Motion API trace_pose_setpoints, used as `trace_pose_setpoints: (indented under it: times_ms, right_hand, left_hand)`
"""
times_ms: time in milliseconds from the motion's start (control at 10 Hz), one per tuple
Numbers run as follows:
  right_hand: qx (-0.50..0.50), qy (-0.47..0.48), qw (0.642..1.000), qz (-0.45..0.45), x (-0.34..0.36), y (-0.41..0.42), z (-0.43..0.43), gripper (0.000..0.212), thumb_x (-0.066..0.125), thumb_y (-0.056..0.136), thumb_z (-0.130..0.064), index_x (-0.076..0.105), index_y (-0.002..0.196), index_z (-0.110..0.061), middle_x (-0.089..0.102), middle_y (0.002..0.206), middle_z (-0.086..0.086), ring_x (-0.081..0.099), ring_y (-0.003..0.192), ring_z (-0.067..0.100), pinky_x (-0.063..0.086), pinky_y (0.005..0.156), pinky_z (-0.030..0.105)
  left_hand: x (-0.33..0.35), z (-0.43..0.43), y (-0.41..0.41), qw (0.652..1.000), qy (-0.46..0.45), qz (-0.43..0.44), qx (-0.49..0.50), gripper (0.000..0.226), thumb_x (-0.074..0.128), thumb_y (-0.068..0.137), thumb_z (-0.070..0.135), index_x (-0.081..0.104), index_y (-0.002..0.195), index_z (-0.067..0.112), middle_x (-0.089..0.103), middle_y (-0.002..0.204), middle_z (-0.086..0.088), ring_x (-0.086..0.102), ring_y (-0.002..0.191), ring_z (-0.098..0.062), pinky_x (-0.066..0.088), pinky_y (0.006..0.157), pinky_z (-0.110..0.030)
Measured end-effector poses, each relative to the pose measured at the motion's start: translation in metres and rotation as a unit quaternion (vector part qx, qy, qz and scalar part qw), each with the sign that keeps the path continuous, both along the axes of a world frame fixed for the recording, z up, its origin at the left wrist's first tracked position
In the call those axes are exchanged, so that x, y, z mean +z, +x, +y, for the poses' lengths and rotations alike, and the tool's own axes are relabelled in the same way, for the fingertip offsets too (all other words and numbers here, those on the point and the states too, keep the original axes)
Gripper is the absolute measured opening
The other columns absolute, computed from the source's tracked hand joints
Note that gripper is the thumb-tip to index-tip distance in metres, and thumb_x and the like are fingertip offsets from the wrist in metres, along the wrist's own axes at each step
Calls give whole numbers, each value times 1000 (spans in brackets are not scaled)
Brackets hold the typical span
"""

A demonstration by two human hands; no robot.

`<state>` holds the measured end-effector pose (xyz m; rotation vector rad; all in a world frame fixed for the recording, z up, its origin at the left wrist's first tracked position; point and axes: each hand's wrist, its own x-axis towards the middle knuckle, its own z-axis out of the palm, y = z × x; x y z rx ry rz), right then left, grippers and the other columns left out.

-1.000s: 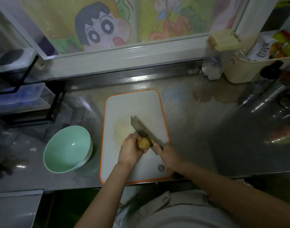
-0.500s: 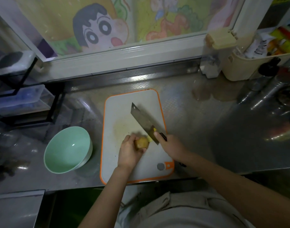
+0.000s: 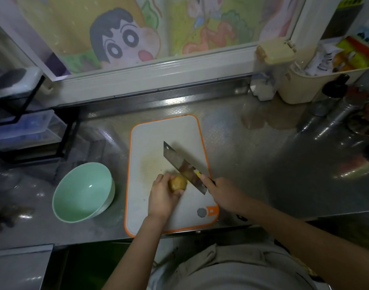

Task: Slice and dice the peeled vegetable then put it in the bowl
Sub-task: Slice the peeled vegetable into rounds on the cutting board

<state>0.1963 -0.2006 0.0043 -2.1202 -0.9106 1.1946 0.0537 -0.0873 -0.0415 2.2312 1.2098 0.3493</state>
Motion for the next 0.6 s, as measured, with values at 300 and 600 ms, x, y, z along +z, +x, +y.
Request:
trace_pose_setpoints:
  times_ms: [300,600]
  right_hand:
    - [36,-26,998,-37,9,-7,-5,68,24,97,-54,58,95,5,42,62,3,37,54,9,30,51,15]
    - [14,-70,997,-36,11,-14,-4,67,24,99,-48,56,107,9,43,65,4,39,56,9,31,52,17]
  left_hand:
    - [0,1,1,1000,-6,-1,9,40,79,68,19,60,102,13,54,97,-3,54,94,-24,43,76,-30]
    - [-3,1,1,1000,5,15,-25,39,78,68,17,61,103,14,56,101,-3,51,95,-22,42,76,-28]
